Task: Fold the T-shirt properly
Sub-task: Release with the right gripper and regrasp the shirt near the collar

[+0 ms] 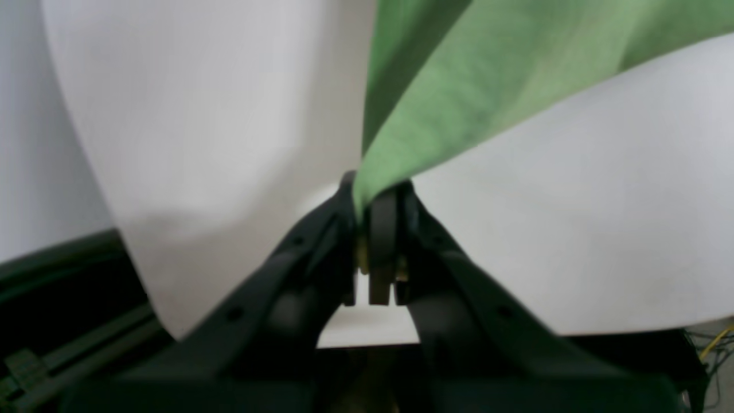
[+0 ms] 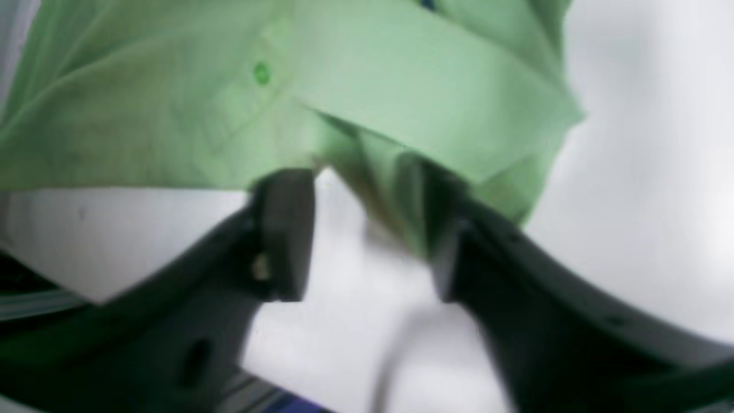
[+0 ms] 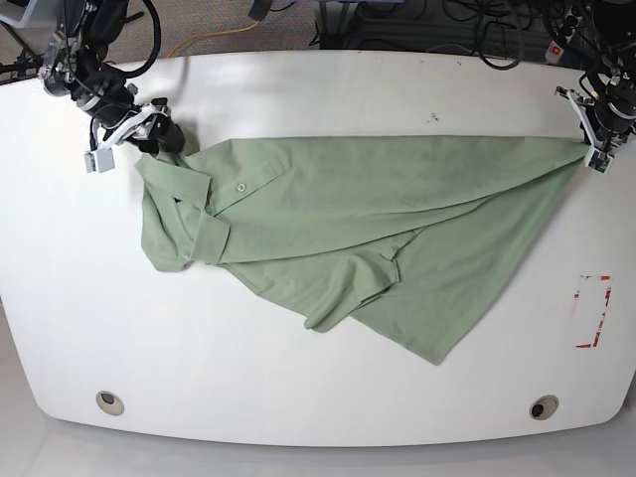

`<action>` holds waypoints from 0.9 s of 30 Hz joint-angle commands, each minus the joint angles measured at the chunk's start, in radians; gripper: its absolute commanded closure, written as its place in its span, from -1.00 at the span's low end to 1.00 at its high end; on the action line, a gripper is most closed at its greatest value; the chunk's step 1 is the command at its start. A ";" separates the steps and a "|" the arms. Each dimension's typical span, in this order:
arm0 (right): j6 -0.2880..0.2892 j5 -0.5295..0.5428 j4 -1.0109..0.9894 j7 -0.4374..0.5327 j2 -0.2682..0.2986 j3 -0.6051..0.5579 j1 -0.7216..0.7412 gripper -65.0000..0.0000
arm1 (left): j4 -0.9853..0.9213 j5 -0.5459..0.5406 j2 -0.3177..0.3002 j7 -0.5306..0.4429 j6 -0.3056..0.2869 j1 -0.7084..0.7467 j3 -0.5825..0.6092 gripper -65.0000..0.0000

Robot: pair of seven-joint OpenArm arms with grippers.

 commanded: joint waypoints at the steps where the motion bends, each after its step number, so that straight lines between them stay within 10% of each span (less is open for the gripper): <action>1: 0.006 0.092 0.023 0.023 0.052 0.009 -0.004 -0.39 | 0.006 -0.004 -0.019 -0.054 0.007 -0.002 -0.009 1.00; 10: 0.003 0.204 -0.016 0.027 0.142 0.001 0.150 -0.50 | 0.008 -0.004 -0.013 -0.097 0.007 0.021 -0.044 1.00; 27: 0.007 -0.303 -0.586 0.095 0.084 -0.410 0.847 -0.50 | 0.014 -0.002 0.030 -0.096 0.007 0.021 -0.047 1.00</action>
